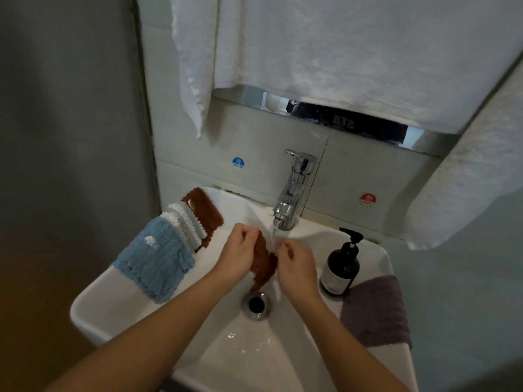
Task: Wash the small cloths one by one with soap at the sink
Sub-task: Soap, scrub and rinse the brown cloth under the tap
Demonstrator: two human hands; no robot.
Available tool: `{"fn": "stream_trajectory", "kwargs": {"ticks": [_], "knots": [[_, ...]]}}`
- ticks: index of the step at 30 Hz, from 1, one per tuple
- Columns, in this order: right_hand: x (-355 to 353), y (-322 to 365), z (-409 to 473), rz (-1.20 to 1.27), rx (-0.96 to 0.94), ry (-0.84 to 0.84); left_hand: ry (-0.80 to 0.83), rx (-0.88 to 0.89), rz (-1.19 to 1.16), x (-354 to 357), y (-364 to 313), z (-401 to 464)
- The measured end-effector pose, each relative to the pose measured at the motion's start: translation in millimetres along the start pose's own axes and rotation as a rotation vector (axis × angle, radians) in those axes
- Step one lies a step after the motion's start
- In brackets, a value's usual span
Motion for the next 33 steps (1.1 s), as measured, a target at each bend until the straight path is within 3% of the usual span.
{"fn": "stream_trajectory", "kwargs": {"ticks": [3,5,7,10,12,14,16,20,23,25,28,32,33], "knots": [[-3,5,-8,0.287,0.123,0.100,0.132,-0.138,-0.193,6,-4,-4],[-4,1,-6,0.327,0.164,0.102,0.176,-0.159,-0.262,6,-6,-5],[-4,3,-4,0.331,0.145,0.104,0.160,-0.059,-0.135,2,-4,-3],[-2,7,-1,0.486,0.170,0.164,0.198,0.097,0.332,-8,8,8],[0,8,3,0.593,0.205,0.229,0.362,0.072,0.543,-9,18,9],[1,4,8,0.641,0.261,0.218,0.412,0.007,0.535,-11,23,11],[-3,-3,13,0.594,0.280,0.123,0.374,-0.050,0.428,-15,20,13],[-13,-14,14,0.191,0.180,0.007,0.290,-0.130,0.358,-25,27,20],[-11,-17,11,-0.063,0.115,0.017,0.245,-0.210,0.030,-25,26,22],[-2,-14,6,-0.028,0.094,0.106,0.173,-0.257,-0.193,-19,22,20],[14,6,-6,0.281,0.065,0.220,0.002,-0.162,-0.022,-7,15,11],[22,7,3,0.436,0.260,-0.079,-0.046,-0.050,-0.095,16,-3,-4],[26,7,3,0.425,0.325,-0.077,-0.076,-0.025,-0.093,16,-5,-3]]}}
Point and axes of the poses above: each hand's wrist, its own z-axis towards the middle knuckle, its own x-axis out of the palm, y = z × x, the point moved 4 cm from there along z, towards the middle knuckle, and after that the axes turned 1 degree about -z, right-handed, at the moved point
